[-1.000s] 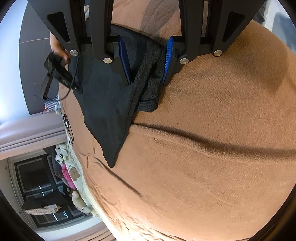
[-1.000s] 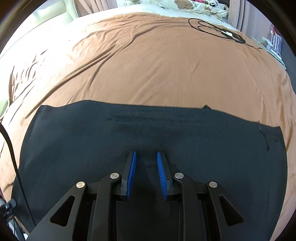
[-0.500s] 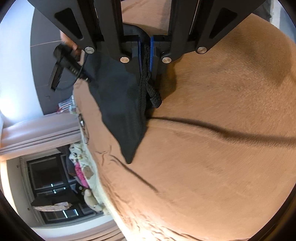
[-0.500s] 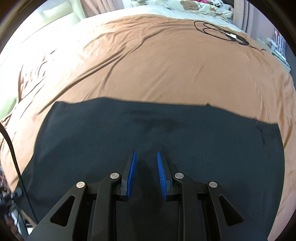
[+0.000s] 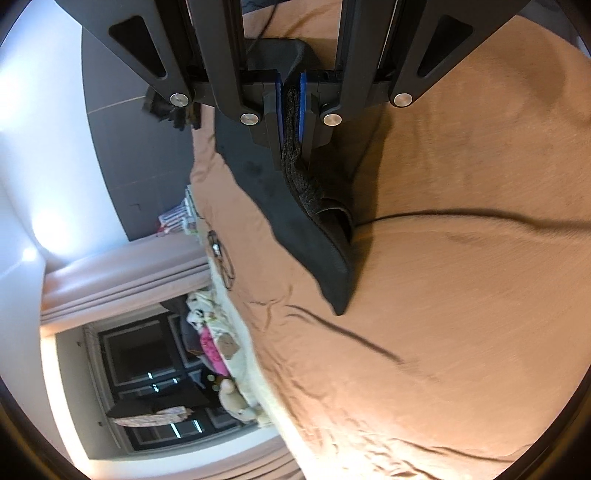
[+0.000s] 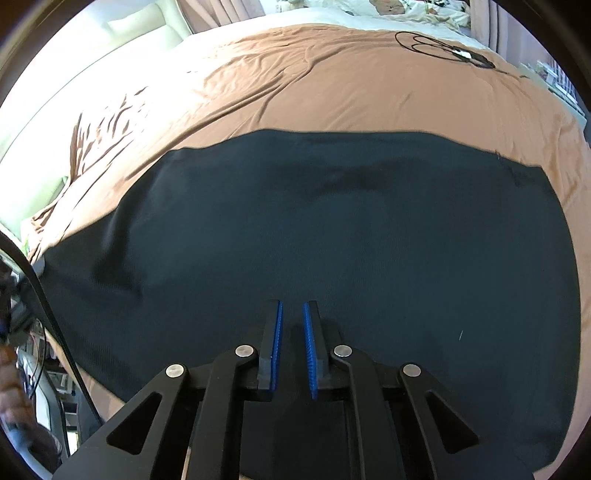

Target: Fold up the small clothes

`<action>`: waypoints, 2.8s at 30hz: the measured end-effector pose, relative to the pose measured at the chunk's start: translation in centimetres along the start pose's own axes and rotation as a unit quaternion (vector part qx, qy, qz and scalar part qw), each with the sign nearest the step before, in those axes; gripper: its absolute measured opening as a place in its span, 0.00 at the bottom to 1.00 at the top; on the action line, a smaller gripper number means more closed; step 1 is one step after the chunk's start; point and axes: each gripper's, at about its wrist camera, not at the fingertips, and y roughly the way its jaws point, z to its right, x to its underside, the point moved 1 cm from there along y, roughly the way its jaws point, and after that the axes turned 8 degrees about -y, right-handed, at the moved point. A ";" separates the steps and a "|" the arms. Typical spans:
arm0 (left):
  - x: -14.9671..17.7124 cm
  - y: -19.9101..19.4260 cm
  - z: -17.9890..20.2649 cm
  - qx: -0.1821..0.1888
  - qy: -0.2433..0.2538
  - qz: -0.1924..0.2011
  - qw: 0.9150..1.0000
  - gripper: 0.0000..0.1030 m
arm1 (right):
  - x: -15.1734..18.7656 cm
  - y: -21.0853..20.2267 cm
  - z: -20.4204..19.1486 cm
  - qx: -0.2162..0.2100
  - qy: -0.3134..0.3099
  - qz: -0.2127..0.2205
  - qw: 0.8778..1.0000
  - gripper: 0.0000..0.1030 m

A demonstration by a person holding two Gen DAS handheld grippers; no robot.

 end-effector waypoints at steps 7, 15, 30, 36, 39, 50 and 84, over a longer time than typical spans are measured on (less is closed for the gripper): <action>-0.4 1.2 1.2 0.027 0.012 -0.015 0.999 0.05 | 2.7 -0.4 -1.3 0.005 0.013 -0.013 1.000 0.06; -0.5 2.3 2.6 0.050 0.024 -0.035 0.998 0.05 | 4.3 -0.9 -3.2 0.022 0.024 0.000 0.999 0.06; 0.1 3.5 7.5 0.060 0.076 -0.064 0.993 0.05 | 7.5 -3.0 -3.2 -0.001 0.047 0.019 0.999 0.06; 0.9 4.3 9.8 0.063 0.097 -0.074 0.991 0.05 | 8.0 -5.9 -1.5 -0.005 0.060 0.052 0.997 0.06; 1.2 4.9 11.0 0.064 0.106 -0.079 0.989 0.05 | 8.4 -7.1 -0.3 -0.015 0.072 0.062 0.995 0.06; 4.6 7.7 16.1 0.061 0.157 -0.107 0.980 0.05 | 10.6 -10.8 3.9 -0.025 0.104 0.094 0.990 0.13; 17.2 22.1 20.3 0.015 0.208 -0.237 0.949 0.05 | 18.5 -17.3 14.6 -0.019 0.196 0.148 0.969 0.48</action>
